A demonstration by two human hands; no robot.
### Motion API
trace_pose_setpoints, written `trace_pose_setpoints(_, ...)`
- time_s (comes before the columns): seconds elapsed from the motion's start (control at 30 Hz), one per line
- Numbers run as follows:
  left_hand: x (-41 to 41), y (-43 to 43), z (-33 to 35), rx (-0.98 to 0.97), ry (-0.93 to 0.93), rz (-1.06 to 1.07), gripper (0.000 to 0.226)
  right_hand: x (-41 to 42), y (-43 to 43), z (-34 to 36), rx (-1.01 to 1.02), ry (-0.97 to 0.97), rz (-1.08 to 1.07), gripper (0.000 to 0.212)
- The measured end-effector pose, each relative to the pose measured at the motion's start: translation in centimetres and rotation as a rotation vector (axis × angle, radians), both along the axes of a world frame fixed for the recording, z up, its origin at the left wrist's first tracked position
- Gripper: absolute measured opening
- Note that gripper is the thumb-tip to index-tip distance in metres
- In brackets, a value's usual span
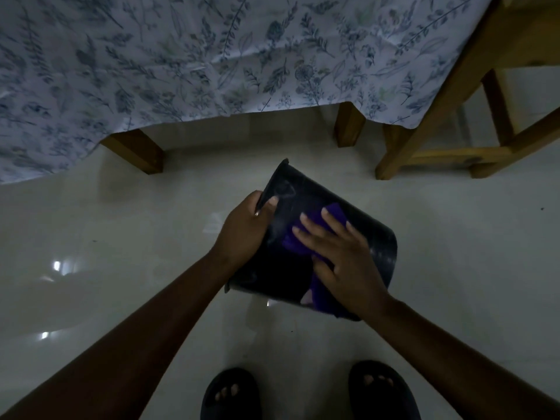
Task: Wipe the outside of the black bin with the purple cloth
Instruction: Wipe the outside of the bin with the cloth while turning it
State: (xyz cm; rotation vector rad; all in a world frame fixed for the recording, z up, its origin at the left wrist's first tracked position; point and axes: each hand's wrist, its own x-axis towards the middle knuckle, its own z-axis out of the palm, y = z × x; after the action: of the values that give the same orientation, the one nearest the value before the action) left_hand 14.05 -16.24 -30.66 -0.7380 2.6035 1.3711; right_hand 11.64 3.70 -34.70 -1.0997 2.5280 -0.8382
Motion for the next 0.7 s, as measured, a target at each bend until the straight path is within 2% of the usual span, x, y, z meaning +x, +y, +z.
trace_pose_setpoints(0.13, 2.9, 0.4, -0.2, -0.111, 0.057, 0.0, 0.032, -3.0, -1.1, 0.4, -0.051, -0.154, -0.2, 0.052)
trace_pose_setpoints(0.2, 1.7, 0.2, -0.1, -0.112, 0.068, 0.037, 0.034, -1.5, -1.4, 0.4, -0.044, -0.102, -0.212, 0.053)
trace_pose_setpoints(0.3, -0.9, -0.3, 0.2, -0.146, 0.05, -0.026, 0.031, 2.7, -0.8, -0.3, 0.056, 0.141, 0.012, 0.06)
trace_pose_setpoints(0.37, -1.7, -0.5, 0.0, -0.149, 0.044, -0.051, 0.031, 3.6, 0.0, -0.7, 0.09, 0.211, 0.128, 0.06)
trace_pose_setpoints(0.43, -1.9, -0.6, -0.1, -0.16, 0.027, -0.067, 0.031, 2.2, -0.1, -0.4, 0.073, 0.148, 0.082, 0.055)
trace_pose_setpoints(0.6, -1.1, -0.1, -0.1, -0.167, 0.002, -0.066, 0.034, -2.6, -1.6, 0.5, 0.013, -0.166, -0.279, 0.054)
trace_pose_setpoints(0.63, -1.0, -0.1, -0.2, -0.179, -0.002, -0.066, 0.035, -2.0, -1.5, 0.6, 0.023, -0.161, -0.272, 0.055)
trace_pose_setpoints(0.7, -1.2, -0.2, -0.3, -0.191, -0.031, -0.086, 0.036, 1.0, -1.0, 0.5, 0.082, -0.016, -0.165, 0.055)
